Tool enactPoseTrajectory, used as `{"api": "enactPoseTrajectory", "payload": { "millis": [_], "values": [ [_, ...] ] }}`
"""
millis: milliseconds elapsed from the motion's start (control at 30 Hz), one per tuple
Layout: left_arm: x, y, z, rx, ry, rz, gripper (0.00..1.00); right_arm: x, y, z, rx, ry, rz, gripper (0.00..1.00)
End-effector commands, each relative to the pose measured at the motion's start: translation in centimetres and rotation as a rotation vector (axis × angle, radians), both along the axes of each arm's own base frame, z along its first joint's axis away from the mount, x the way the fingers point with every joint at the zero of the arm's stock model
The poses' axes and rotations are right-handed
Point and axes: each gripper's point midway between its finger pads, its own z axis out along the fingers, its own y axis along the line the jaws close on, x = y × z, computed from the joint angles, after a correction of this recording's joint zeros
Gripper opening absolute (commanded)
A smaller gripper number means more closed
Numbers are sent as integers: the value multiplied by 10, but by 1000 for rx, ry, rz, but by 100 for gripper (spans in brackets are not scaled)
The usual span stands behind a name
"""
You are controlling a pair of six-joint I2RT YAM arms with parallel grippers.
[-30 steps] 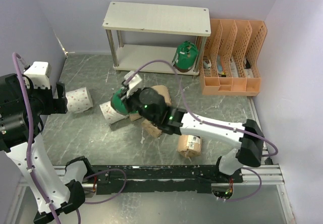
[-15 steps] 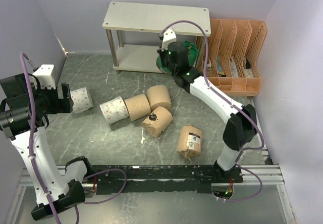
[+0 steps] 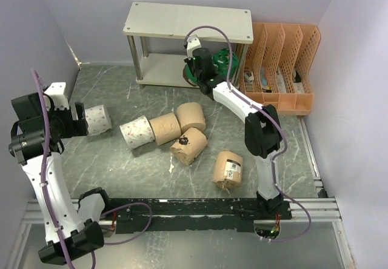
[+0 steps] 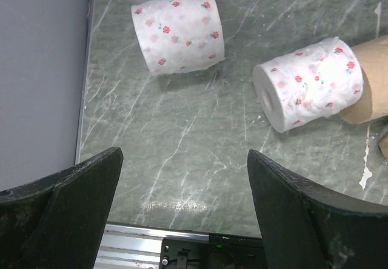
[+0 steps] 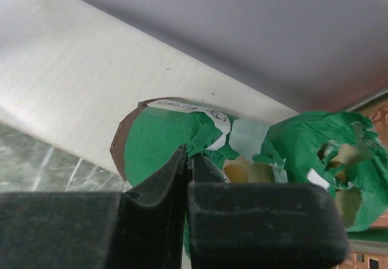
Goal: Place and organize the paper towels onto the shelf
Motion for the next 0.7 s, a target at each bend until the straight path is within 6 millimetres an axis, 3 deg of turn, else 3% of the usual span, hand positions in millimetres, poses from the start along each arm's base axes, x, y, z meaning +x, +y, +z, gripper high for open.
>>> {"api": "enactPoseTrajectory", "payload": {
  "millis": [0,233,367,533,567,667],
  "values": [
    [8,12,0,29,-34,50,96,22,-9,26,19,-143,-83,0],
    [12,15,-5,24,-25,54,95,35,-8,12,21,-200,-103,0],
    [13,16,-7,23,-21,59,95,40,2,11,39,-231,-63,19],
    [14,17,-9,23,-13,63,95,49,15,4,41,-240,-22,22],
    [13,17,-9,23,-13,65,95,50,16,3,42,-240,-21,26],
    [14,18,-10,22,-11,68,95,44,13,8,92,-276,-31,59]
  ]
}}
